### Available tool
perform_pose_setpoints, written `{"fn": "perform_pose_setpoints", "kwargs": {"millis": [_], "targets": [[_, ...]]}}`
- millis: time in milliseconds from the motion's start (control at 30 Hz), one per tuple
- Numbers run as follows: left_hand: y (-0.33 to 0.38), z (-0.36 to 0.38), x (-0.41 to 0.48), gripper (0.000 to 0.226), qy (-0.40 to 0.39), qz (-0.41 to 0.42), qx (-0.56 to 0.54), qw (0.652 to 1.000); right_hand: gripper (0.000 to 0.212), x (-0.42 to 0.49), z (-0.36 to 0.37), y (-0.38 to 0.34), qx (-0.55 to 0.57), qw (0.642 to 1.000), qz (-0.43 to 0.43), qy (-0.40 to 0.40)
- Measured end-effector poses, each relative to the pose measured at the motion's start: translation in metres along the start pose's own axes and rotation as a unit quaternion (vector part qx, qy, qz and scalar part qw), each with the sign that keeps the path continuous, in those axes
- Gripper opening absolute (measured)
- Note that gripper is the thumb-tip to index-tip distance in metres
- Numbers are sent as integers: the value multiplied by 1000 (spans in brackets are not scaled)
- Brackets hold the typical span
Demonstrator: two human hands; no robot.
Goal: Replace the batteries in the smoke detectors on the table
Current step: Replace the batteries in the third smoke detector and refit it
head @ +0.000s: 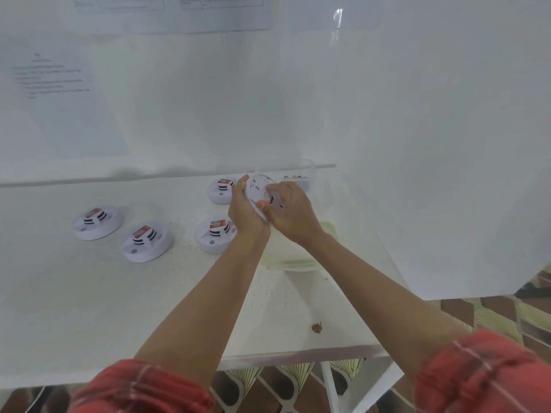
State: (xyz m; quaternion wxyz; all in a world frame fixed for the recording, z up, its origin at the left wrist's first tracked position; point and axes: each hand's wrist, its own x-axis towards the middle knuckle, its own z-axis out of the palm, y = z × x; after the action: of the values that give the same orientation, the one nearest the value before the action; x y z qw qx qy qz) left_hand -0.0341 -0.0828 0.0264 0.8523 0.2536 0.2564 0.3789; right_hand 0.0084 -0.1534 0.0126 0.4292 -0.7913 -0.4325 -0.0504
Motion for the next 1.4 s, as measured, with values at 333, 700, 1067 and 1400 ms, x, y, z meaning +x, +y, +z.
{"fn": "perform_pose_setpoints", "kwargs": {"millis": [333,700,1067,1400], "targets": [[5,24,2,26,-76,38,144,986,33,7,-9,-12,283,955,74,-56],[18,-1,19,44,-107,25,263,958,58,42,2,13,661,708,249,-6],[44,-32,35,22,-160,61,209,963,48,47,4,4,559,788,230,-118],[98,-72,90,42,-78,32,195,977,65,86,79,-29,564,776,232,-164]]}}
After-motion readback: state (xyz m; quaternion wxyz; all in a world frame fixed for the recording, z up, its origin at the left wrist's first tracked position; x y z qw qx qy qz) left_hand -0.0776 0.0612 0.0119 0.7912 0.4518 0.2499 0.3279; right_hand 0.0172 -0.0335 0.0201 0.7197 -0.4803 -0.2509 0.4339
